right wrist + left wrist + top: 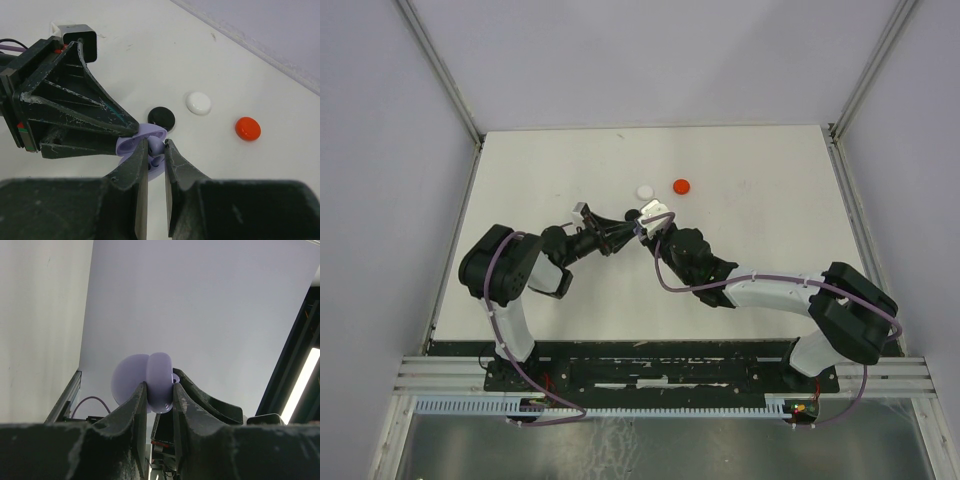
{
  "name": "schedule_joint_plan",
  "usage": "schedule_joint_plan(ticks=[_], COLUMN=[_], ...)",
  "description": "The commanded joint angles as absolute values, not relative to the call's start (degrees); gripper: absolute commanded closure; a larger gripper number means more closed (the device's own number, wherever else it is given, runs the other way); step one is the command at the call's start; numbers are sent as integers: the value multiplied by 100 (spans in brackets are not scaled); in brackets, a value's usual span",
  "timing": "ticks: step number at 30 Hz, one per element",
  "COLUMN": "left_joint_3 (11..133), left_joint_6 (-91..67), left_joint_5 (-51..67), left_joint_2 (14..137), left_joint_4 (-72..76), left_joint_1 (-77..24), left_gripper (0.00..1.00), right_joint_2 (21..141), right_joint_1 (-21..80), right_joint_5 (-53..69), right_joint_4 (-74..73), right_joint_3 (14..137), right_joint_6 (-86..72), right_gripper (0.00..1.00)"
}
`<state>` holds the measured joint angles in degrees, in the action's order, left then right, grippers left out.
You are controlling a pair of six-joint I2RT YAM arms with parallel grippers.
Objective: Insert the wireless bluetooth earbuds into the charging case
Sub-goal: Place the earbud in the charging case.
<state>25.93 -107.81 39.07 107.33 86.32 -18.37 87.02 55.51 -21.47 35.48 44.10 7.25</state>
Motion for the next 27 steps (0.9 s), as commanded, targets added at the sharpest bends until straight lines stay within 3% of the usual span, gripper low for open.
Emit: schedule_joint_plan(ticks=[1, 27], left_joint_3=[2801, 2936], left_joint_6=[-10954, -10817], left_joint_5=[3772, 3709], left_joint_2=[10778, 10653], left_joint_4=[9286, 9110], left_joint_1=[-1854, -1854], left_gripper=[97, 97], right_joint_2=[8477, 8428], right_joint_1=[5591, 5592], right_joint_5=[-2151, -2319], right_joint_4=[3481, 2930], right_joint_3=[4527, 4833], right_joint_6=[513, -170], right_gripper=[94, 79])
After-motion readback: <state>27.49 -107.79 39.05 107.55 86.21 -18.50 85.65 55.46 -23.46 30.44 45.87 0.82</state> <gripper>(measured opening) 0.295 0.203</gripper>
